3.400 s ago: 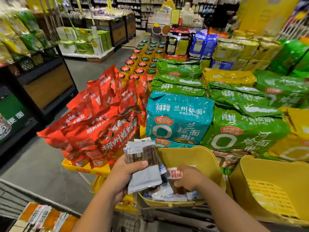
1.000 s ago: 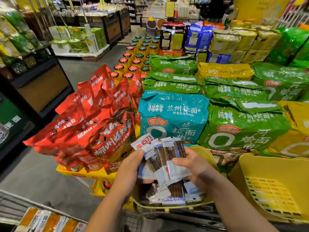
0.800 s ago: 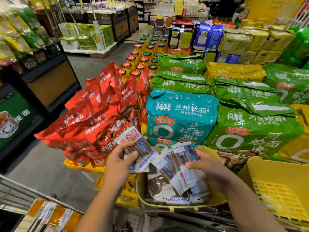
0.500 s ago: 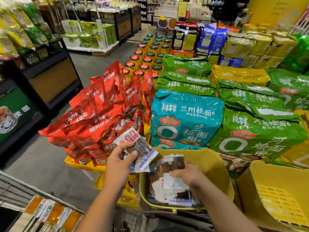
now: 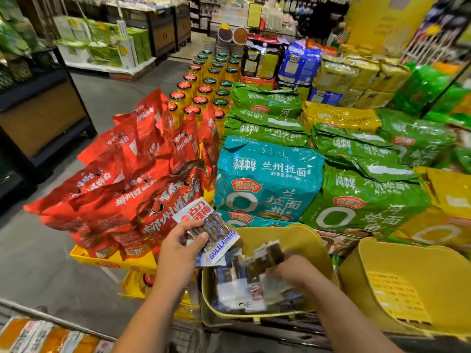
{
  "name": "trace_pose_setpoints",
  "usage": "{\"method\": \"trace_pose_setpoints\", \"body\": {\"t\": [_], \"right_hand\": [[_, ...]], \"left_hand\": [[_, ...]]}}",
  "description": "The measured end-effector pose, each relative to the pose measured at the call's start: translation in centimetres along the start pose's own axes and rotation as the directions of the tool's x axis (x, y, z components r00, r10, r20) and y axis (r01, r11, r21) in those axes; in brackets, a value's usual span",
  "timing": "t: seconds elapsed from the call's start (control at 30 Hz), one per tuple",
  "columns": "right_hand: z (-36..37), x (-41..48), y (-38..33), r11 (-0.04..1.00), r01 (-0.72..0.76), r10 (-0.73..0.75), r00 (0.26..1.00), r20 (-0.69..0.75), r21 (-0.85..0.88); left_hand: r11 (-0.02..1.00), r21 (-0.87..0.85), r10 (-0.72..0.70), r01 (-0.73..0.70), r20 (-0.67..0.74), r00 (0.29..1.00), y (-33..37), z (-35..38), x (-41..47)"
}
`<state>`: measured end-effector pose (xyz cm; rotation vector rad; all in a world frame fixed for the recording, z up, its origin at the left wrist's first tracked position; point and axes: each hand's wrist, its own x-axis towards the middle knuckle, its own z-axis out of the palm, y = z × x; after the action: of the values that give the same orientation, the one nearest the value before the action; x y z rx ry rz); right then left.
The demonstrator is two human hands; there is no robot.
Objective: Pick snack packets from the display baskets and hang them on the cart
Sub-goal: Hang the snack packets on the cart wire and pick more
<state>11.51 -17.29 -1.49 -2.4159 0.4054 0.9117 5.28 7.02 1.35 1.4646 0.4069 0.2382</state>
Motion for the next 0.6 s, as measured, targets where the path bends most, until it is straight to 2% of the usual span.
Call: {"method": "trace_pose_setpoints", "body": {"t": [0.07, 0.13, 0.3, 0.37, 0.43, 0.5, 0.57, 0.6], "right_hand": [[1.0, 0.1, -0.3, 0.992, 0.027, -0.029, 0.999, -0.014, -0.127], [0.7, 0.0, -0.3, 0.982, 0.052, -0.074, 0.991, -0.113, -0.184], [-1.7, -0.9, 0.8, 0.988, 0.061, -0.1, 0.952, -0.288, -0.141], [-1.8, -1.2, 1.4, 0.946, 0.116, -0.219, 0.918, -0.331, -0.303], [-1.3, -1.3, 1.7, 0.875, 0.173, -0.346, 0.876, -0.335, -0.453], [-0.4, -1.0, 1.7, 0.832, 0.215, -0.417, 0.851, -0.319, -0.512], [0.3, -0.6, 1.6, 0.837, 0.239, -0.409, 0.87, -0.275, -0.492], [0.2, -0.6, 1.3, 0.829, 0.232, -0.378, 0.903, -0.204, -0.509]], "left_hand": [[1.0, 0.017, -0.004, 0.003, 0.04, 0.999, 0.0, 0.3, 0.1], [0.997, 0.076, -0.014, 0.008, 0.085, 0.996, 0.1, 0.4, 0.4], [0.993, 0.081, -0.099, 0.081, 0.255, 0.962, 0.0, 0.4, 0.8], [0.995, 0.051, -0.101, 0.091, 0.256, 0.961, 0.8, 1.1, 0.3], [0.993, 0.029, -0.116, 0.112, 0.265, 0.957, 1.3, 1.6, 0.0], [0.991, 0.024, -0.135, 0.133, 0.255, 0.957, 1.5, 1.8, 0.1], [0.986, 0.023, -0.164, 0.163, 0.236, 0.958, 1.5, 1.8, 0.3], [0.984, 0.028, -0.177, 0.175, 0.211, 0.961, 1.5, 1.9, 0.4]]}}
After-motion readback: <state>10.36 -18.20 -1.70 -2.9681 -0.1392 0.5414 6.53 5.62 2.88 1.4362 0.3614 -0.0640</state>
